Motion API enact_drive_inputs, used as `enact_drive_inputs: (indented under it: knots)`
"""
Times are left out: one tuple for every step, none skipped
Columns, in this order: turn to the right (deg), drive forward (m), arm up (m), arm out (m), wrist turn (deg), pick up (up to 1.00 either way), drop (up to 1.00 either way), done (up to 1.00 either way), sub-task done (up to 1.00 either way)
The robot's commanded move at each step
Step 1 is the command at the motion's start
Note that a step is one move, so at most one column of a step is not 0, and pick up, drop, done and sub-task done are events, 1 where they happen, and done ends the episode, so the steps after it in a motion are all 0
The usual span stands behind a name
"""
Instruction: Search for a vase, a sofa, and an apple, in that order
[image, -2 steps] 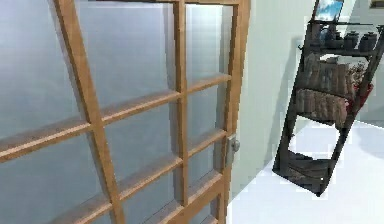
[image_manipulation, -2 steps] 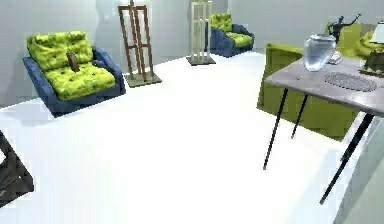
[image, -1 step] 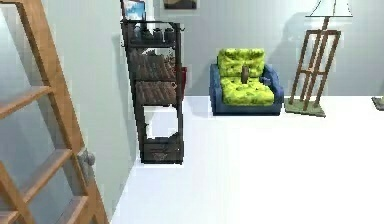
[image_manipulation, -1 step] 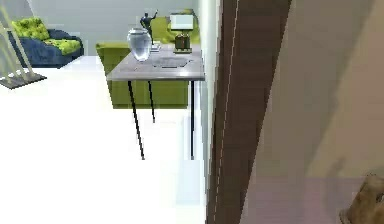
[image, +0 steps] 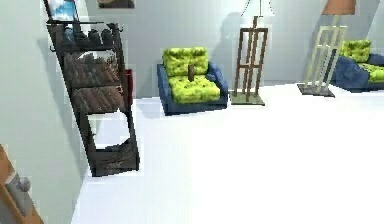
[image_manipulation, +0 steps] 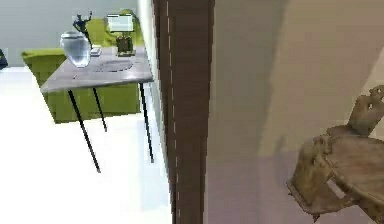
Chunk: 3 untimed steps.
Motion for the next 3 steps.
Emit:
enact_drive_inputs:
  knots:
    - [0.0, 0.20, 0.00, 0.00, 0.0, 0.00, 0.00, 0.00, 0.00]
    - [45.0, 0.00, 0.00, 0.00, 0.0, 0.00, 0.00, 0.00, 0.00]
    - [9.0, 0.00, 0.00, 0.00, 0.0, 0.00, 0.00, 0.00, 0.00]
